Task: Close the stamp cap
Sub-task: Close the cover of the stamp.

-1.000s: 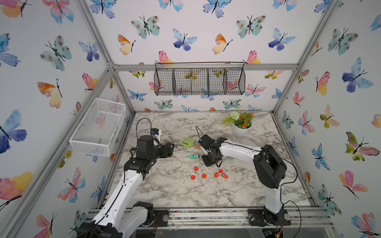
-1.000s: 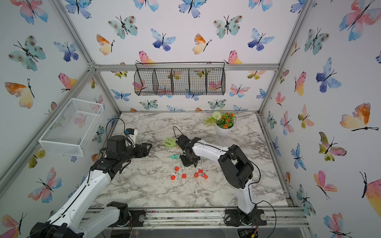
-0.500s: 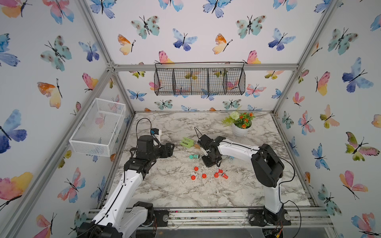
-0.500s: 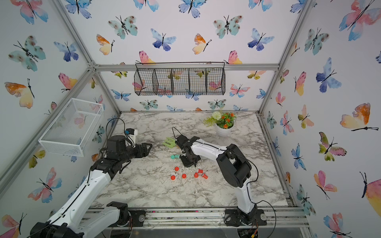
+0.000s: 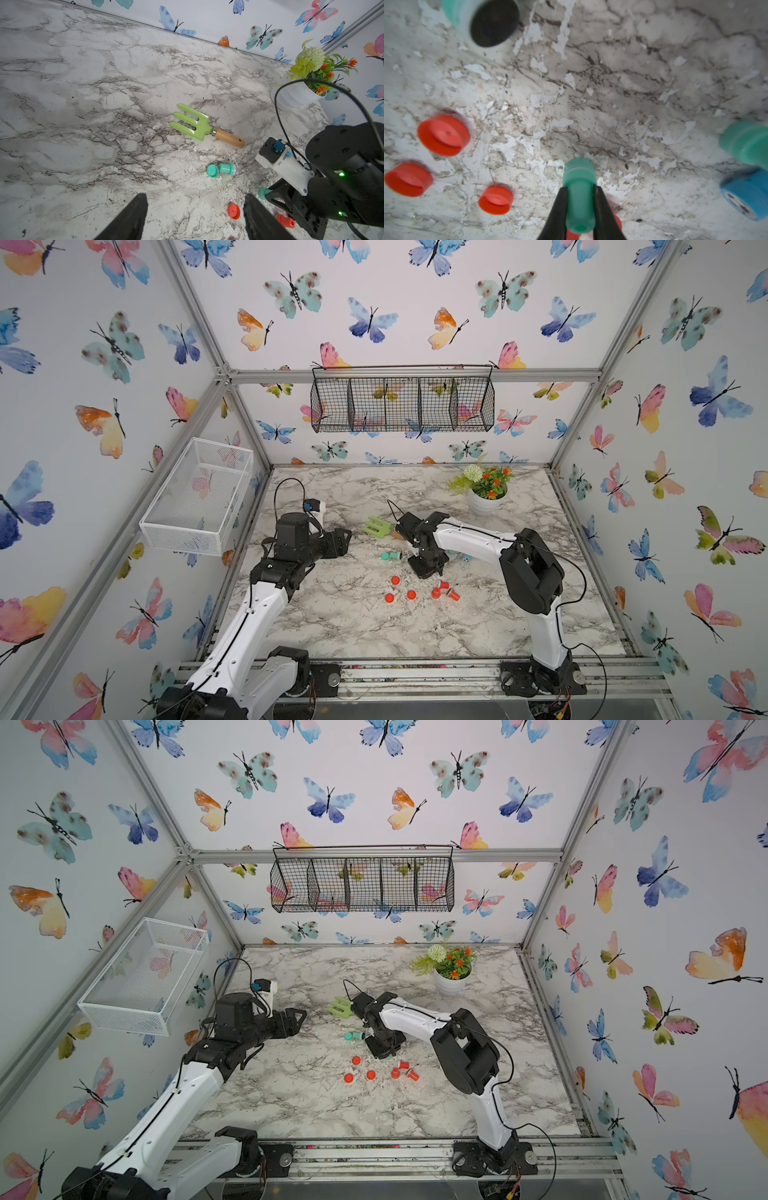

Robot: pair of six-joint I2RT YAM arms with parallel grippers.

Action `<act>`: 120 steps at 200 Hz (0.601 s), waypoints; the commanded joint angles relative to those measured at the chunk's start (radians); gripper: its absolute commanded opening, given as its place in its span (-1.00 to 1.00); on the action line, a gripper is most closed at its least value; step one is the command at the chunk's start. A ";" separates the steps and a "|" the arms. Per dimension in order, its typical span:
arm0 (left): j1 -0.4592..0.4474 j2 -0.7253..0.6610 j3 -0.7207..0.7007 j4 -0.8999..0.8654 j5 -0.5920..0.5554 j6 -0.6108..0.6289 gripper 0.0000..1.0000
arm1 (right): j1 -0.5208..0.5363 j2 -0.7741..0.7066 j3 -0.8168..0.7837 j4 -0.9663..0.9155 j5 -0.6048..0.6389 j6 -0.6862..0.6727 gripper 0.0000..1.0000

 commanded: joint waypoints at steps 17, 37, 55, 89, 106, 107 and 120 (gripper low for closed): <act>0.007 0.004 0.011 0.017 0.017 0.004 0.51 | -0.001 0.045 0.009 -0.092 0.069 -0.009 -0.85; 0.008 0.006 0.011 0.016 0.019 0.004 0.51 | -0.001 0.030 0.021 -0.071 0.038 -0.009 -0.85; 0.011 0.006 0.011 0.017 0.020 0.004 0.51 | -0.001 0.010 0.034 -0.049 0.003 -0.006 -0.85; 0.011 0.006 0.011 0.017 0.021 0.004 0.51 | -0.001 -0.017 0.053 -0.041 0.003 0.005 -0.85; 0.013 0.006 0.011 0.016 0.023 0.004 0.51 | -0.001 -0.027 0.054 -0.036 0.004 0.006 -0.85; 0.013 0.006 0.011 0.017 0.023 0.004 0.51 | -0.001 -0.026 0.054 -0.036 0.004 0.006 -0.85; 0.013 0.008 0.011 0.017 0.024 0.004 0.51 | -0.001 -0.028 0.054 -0.035 0.003 0.007 -0.85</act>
